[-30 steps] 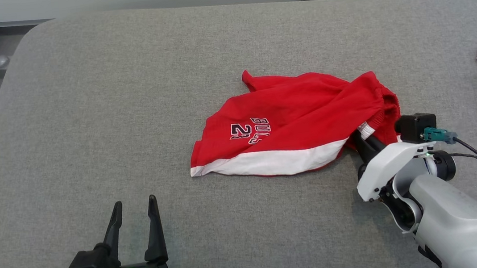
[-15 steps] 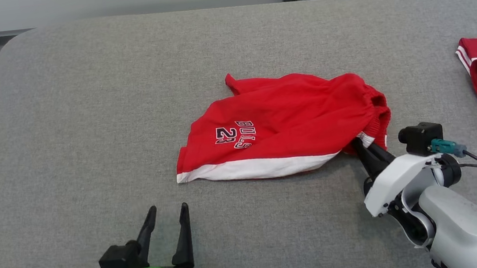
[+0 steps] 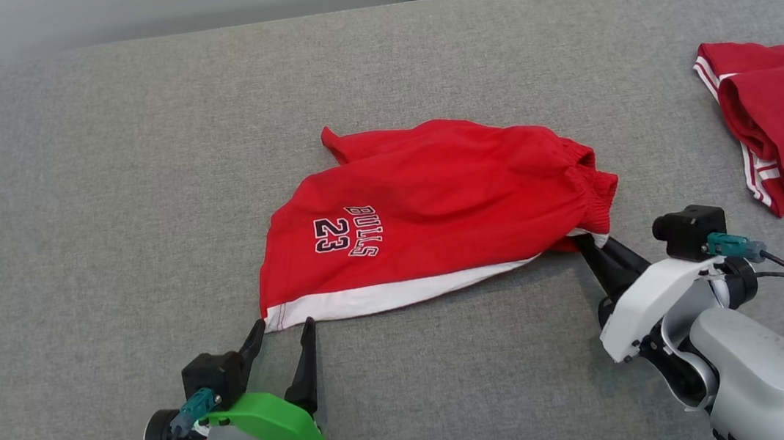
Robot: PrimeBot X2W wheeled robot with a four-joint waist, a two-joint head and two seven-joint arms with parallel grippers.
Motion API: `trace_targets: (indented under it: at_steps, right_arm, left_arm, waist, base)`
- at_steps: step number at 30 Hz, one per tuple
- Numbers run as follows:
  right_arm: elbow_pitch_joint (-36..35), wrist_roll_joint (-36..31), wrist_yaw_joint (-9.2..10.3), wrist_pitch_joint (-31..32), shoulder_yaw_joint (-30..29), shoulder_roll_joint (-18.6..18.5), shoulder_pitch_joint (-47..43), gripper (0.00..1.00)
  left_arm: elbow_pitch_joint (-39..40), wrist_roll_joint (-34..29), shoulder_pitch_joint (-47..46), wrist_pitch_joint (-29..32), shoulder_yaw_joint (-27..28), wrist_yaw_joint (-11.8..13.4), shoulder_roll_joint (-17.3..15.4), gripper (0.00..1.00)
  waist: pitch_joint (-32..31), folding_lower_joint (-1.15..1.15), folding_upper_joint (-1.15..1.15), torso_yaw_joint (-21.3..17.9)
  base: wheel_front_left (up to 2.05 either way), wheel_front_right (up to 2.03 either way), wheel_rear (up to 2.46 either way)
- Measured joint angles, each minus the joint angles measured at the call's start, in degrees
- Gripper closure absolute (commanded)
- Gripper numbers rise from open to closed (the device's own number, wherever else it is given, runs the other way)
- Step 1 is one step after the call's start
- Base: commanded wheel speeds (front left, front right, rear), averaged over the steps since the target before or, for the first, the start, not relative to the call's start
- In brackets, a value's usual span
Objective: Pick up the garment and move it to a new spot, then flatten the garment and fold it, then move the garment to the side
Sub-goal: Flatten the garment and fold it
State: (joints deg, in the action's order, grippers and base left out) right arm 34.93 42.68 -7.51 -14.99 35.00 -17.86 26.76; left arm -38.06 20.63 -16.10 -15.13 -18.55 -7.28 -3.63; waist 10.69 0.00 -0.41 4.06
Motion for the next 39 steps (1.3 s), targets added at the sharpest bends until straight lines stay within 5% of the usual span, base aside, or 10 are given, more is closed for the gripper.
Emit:
trace_targets:
  at_steps: [8,10,12,17,21,24,30,39]
  right_arm:
    - [0.3,0.0,0.00,0.0,-0.1,0.5,0.6,1.00]
    - [0.4,0.0,0.00,0.0,0.0,0.7,0.6,1.00]
    - [0.4,0.0,0.00,0.0,0.0,0.8,0.6,1.00]
    - [0.5,-0.1,0.00,0.0,0.0,0.9,0.7,1.00]
    - [0.5,-0.1,0.00,0.0,0.0,0.9,0.8,1.00]
    - [0.4,-0.1,0.00,0.0,0.0,1.0,0.8,1.00]
    - [-1.6,-0.7,0.00,0.0,-1.0,0.7,0.7,1.00]
    - [-10.6,-1.4,0.00,0.0,-2.3,-3.1,-1.9,1.00]
  left_arm:
    - [-0.8,0.5,-1.1,0.0,-0.2,0.0,0.0,0.03]
    - [-1.3,0.7,-1.1,0.0,-0.7,-0.1,0.0,0.50]
    - [-1.9,1.1,-1.1,0.0,-1.1,-0.1,0.1,0.59]
    - [-3.0,2.3,-1.3,0.0,-2.0,-0.1,0.0,0.56]
    - [-4.2,4.2,-1.5,0.0,-2.9,-0.1,0.1,0.64]
    - [-5.4,4.5,-2.0,0.0,-3.0,-0.1,-0.1,1.00]
    - [-1.6,4.2,-2.4,0.0,0.4,-0.1,-0.4,1.00]
    - [15.7,1.1,3.2,0.0,10.8,-0.1,-0.5,1.00]
  waist:
    - [0.1,0.00,0.00,-1.0]
    - [0.0,0.00,0.00,-1.1]
    - [-0.1,0.00,0.00,-1.2]
    - [-0.3,0.00,0.00,-1.3]
    - [-0.5,0.00,0.00,-1.3]
    - [-0.7,0.00,0.00,-1.4]
    - [-1.6,0.00,0.00,-1.7]
    - [-4.9,0.00,0.00,-2.3]
  base:
    - [0.00,0.00,0.00]
    - [0.00,0.00,0.00]
    - [0.00,0.00,0.00]
    - [0.00,0.00,0.00]
    - [0.00,0.00,0.00]
    - [0.00,0.00,0.00]
    - [0.00,0.00,0.00]
    - [0.00,0.00,0.00]
